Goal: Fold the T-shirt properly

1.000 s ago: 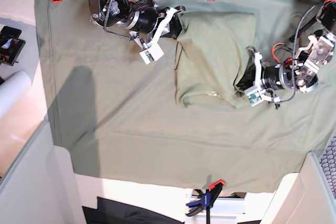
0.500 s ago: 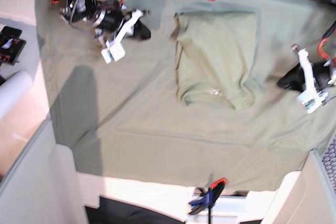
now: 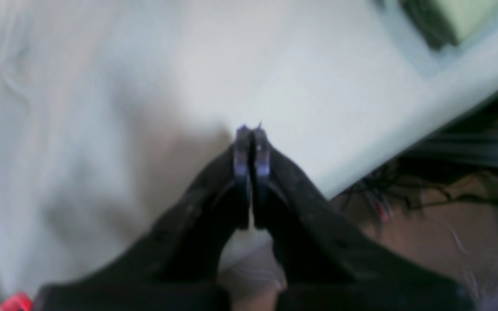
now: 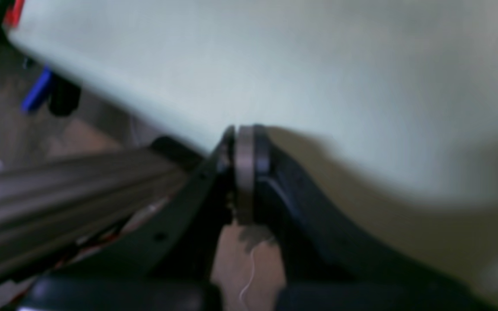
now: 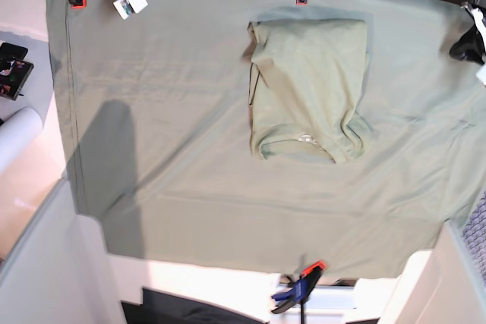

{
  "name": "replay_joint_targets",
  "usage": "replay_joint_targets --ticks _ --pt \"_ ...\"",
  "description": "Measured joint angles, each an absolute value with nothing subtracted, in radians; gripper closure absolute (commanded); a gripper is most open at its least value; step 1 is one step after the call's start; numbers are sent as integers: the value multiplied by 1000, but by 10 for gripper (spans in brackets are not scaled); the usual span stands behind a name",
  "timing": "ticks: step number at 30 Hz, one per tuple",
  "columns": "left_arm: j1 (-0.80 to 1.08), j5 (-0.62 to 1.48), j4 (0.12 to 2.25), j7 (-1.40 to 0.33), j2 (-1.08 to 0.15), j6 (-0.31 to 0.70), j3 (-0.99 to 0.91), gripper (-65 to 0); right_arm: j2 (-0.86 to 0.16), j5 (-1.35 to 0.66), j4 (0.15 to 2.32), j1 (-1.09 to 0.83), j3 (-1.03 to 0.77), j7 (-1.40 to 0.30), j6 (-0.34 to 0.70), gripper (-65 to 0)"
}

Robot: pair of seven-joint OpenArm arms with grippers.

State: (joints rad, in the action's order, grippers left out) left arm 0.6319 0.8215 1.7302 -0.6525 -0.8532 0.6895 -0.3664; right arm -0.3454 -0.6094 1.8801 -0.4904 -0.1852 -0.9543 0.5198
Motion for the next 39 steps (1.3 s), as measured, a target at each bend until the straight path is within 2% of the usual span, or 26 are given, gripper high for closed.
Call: replay_joint_targets --ticks 7,16,21,25,31,35,39 --pt "834 797 1732 -653 -795 689 -395 0 -346 -601 1879 -649 -196 -955 520 0" --pt "997 752 1726 -682 -681 690 -395 0 -346 -601 1858 -740 -196 -948 518 0" --pt "999 730 1605 -729 -671 566 -309 0 -346 -584 1701 -717 -196 -944 514 0" --pt "903 643 1429 -707 -668 494 -146 0 -345 -584 1511 -667 -196 -944 513 0" --pt "619 527 1120 -674 -640 347 133 0 -335 -495 1227 -555 -197 -934 499 0" --pt "405 528 919 -666 -567 342 289 0 -328 -434 1076 -466 -197 -933 490 0" --pt "280 521 723 -650 -478 342 448 0 -312 -401 981 -385 -197 -937 486 0"
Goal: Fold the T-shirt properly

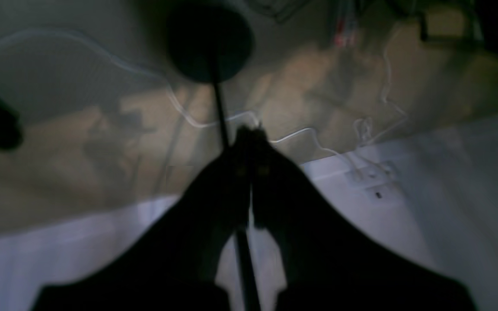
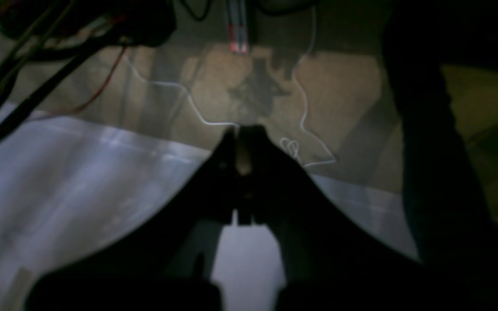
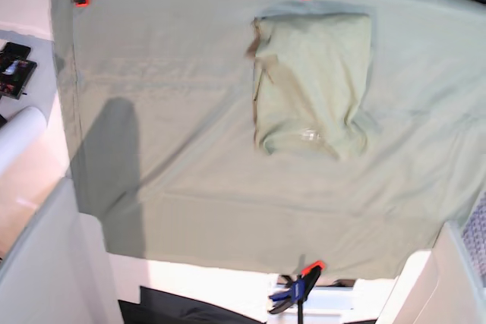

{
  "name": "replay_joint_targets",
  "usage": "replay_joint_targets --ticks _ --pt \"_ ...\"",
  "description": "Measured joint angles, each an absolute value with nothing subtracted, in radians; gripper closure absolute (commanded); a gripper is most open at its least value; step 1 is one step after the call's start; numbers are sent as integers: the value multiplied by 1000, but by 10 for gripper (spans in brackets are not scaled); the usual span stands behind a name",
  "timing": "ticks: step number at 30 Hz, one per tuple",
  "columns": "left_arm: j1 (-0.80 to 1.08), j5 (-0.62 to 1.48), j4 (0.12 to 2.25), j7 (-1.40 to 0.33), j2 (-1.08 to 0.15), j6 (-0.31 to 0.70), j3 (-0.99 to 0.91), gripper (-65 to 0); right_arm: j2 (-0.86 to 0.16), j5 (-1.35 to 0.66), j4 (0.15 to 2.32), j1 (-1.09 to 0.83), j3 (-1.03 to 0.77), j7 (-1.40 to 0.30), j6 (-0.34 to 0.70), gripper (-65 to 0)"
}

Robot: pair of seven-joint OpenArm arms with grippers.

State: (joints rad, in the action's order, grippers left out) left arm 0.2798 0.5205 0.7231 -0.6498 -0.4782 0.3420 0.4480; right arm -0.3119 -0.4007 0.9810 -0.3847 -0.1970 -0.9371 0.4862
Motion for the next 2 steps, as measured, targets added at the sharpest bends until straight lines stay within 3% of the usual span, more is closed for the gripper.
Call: replay_joint_targets --ticks 2 --pt "239 516 643 -631 -430 343 482 0 -302 -404 961 -350 -197 -932 483 0"
